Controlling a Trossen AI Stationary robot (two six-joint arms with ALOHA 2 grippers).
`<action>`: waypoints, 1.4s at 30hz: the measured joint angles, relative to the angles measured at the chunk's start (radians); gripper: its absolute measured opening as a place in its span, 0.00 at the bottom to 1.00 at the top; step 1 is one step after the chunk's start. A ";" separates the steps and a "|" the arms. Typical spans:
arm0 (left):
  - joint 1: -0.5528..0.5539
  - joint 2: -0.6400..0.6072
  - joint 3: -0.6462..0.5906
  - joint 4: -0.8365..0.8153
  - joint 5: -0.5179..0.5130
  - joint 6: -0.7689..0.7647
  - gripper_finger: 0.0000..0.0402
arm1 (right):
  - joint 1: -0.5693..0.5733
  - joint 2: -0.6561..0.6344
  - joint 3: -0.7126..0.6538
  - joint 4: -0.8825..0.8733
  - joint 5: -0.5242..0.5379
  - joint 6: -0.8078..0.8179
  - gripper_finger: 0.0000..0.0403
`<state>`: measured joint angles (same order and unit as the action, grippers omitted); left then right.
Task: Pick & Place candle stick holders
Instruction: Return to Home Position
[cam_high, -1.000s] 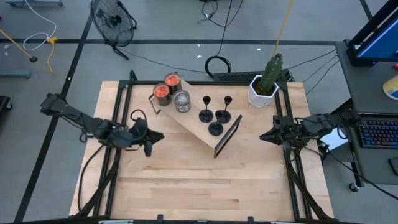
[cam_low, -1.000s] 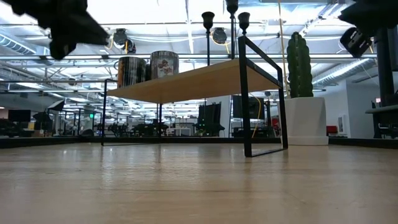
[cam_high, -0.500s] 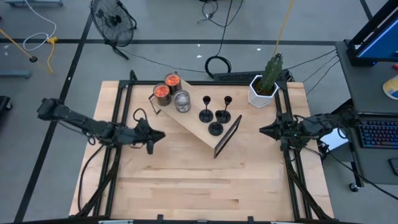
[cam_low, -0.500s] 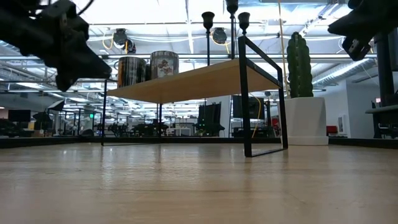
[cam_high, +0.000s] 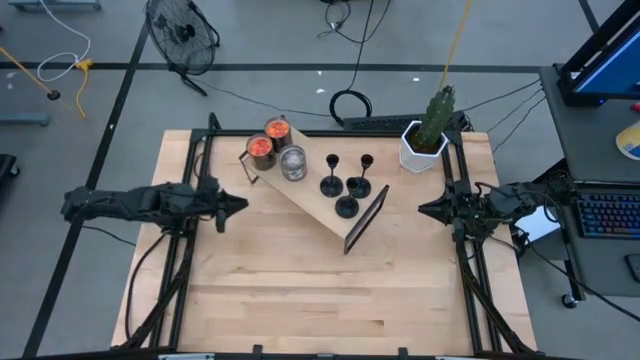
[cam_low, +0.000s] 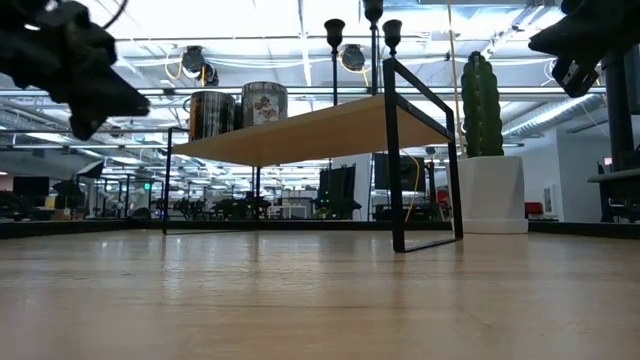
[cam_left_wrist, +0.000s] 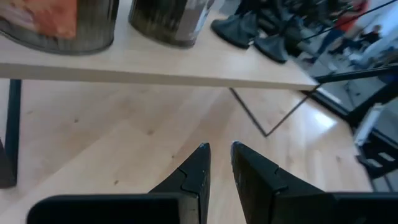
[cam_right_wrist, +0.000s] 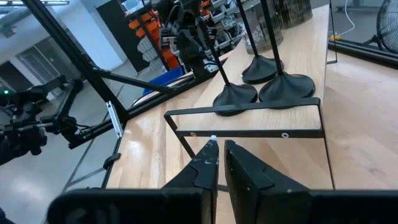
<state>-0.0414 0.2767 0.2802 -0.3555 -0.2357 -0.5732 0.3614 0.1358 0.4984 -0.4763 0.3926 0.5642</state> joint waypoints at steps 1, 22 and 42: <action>-0.008 -0.042 0.000 -0.025 -0.003 0.005 0.17 | 0.000 0.000 0.000 0.000 0.000 -0.001 0.04; -0.145 -0.254 -0.192 0.146 -0.168 0.156 0.17 | 0.000 -0.024 -0.156 0.331 -0.081 -0.160 0.04; -0.143 -0.259 -0.191 0.149 -0.142 0.225 0.17 | 0.000 -0.130 -0.457 0.692 -0.369 -0.089 0.04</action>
<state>-0.1840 0.0175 0.0888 -0.2062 -0.3775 -0.3485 0.3611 0.0056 0.0418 0.2155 0.0233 0.4756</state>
